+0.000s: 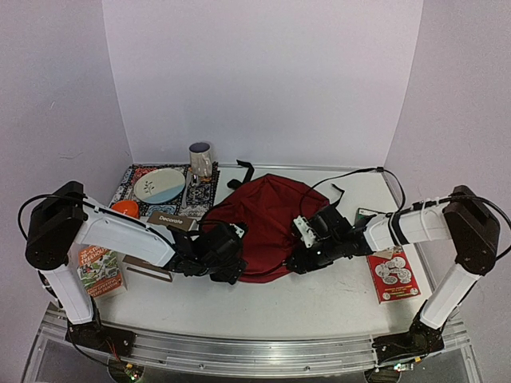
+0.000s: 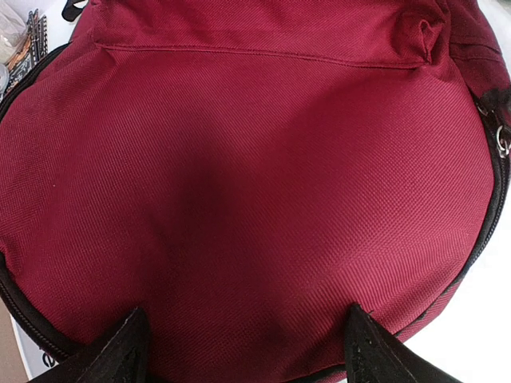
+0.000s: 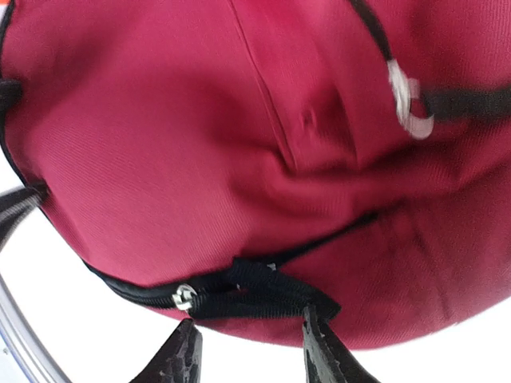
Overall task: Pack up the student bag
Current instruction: Adjust the largest pocket of the bag to the student bag.
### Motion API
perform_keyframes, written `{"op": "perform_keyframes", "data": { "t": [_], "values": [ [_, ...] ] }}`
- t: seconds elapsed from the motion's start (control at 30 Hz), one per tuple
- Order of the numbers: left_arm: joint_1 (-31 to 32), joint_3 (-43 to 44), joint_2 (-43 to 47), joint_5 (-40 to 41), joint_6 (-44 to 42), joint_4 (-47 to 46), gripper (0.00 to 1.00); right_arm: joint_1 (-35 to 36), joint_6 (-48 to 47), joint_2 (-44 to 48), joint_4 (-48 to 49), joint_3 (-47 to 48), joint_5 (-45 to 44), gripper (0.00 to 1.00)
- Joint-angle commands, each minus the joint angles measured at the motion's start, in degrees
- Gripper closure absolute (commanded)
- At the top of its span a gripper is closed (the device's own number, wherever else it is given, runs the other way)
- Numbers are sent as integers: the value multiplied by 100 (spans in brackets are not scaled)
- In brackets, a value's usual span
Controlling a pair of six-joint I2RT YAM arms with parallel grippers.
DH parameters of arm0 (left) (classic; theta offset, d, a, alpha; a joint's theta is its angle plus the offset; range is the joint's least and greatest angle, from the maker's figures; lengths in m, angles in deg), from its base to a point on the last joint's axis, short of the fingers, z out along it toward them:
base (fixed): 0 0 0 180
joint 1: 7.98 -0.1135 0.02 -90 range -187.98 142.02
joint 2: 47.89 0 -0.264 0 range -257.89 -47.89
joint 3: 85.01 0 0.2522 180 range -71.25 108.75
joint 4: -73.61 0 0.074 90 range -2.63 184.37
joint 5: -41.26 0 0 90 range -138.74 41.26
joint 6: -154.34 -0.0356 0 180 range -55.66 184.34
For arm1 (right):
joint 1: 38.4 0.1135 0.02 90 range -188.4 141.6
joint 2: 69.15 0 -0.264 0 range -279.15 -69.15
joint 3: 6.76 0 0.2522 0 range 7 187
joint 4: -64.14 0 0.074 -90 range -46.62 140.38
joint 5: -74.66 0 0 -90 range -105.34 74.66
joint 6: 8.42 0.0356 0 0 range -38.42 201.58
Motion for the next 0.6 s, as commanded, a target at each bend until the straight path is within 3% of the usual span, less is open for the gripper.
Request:
{"op": "perform_keyframes", "data": {
  "t": [0.0,0.2,0.57],
  "values": [
    [-33,97,-9,-22,129,10,15,-34,486,56,306,-163,114,52],
    [-33,40,34,-140,176,-99,16,-97,558,-23,622,-174,122,40],
    [-33,-11,83,-254,203,-198,16,-216,584,-149,690,-196,66,29]
  ]
}}
